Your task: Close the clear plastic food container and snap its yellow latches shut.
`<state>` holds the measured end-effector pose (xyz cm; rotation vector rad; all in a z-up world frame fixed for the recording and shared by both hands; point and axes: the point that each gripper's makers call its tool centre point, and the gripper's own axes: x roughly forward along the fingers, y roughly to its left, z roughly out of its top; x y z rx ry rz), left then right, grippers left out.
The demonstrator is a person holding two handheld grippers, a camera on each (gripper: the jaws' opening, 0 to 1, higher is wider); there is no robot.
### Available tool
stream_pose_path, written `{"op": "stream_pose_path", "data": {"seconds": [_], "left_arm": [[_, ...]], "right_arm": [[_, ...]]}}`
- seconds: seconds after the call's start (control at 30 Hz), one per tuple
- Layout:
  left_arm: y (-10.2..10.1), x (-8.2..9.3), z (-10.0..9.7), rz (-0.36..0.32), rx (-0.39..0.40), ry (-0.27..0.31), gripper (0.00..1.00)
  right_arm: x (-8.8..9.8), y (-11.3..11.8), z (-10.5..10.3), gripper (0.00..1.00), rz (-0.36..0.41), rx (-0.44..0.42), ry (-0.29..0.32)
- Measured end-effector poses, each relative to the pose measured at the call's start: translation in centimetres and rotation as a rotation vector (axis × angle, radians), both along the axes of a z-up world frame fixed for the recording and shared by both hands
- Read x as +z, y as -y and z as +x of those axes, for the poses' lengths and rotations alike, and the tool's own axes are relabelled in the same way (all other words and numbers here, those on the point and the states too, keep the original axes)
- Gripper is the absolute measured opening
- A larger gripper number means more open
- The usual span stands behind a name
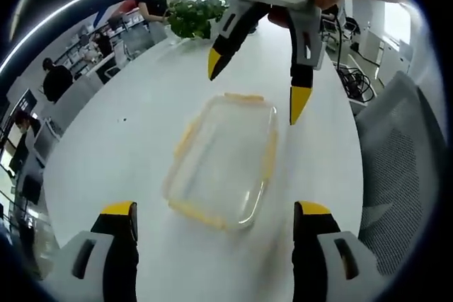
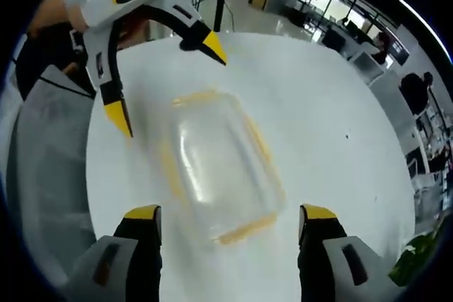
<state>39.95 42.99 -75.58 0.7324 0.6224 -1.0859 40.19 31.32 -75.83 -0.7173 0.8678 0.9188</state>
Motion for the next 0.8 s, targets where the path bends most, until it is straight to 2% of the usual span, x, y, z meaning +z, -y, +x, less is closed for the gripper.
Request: {"op": "stream_pose_path", "data": {"seconds": [0.33, 0.53, 0.8], "left_arm": [[-1.3, -0.4, -1.0, -0.033, 0.034, -0.018, 0.92], [-3.0, -0.2, -2.1, -0.079, 0.097, -0.028, 0.92], [-4.9, 0.2, -3.1, -0.108, 0.144, -0.026, 0.92]], "right_arm": [[0.0, 0.5, -0.7, 0.80, 0.055, -0.073, -0.001], [0.1, 1.0, -1.4, 0.80, 0.080, -0.106, 0.014], [0.5, 1.5, -2.0, 0.79, 0.119, -0.144, 0.035]]}}
